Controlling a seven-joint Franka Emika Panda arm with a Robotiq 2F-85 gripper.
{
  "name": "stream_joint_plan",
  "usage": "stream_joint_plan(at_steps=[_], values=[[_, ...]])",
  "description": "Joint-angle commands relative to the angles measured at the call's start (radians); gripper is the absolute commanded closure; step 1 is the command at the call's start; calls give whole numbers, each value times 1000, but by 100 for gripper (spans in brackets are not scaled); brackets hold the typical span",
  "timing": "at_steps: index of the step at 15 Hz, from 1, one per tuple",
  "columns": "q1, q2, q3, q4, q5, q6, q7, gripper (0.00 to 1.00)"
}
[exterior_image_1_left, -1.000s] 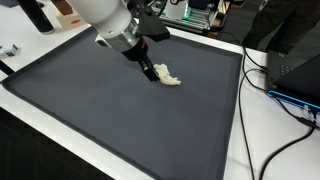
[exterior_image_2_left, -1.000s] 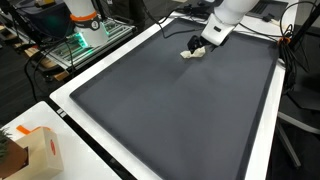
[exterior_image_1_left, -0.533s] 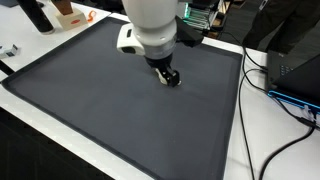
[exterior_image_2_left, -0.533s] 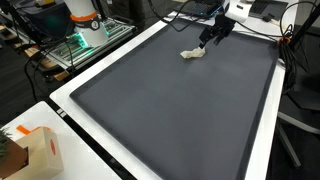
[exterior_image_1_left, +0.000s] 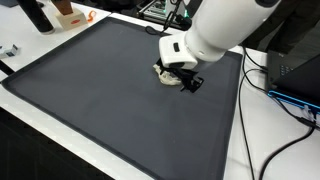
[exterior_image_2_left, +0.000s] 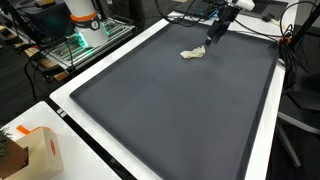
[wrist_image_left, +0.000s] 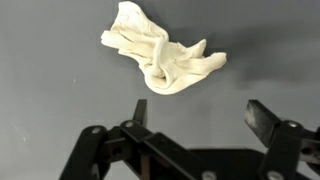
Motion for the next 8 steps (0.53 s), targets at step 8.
stream_joint_plan(at_steps=[8], values=[[106,16,-4,-32,-261,24,-45,0]])
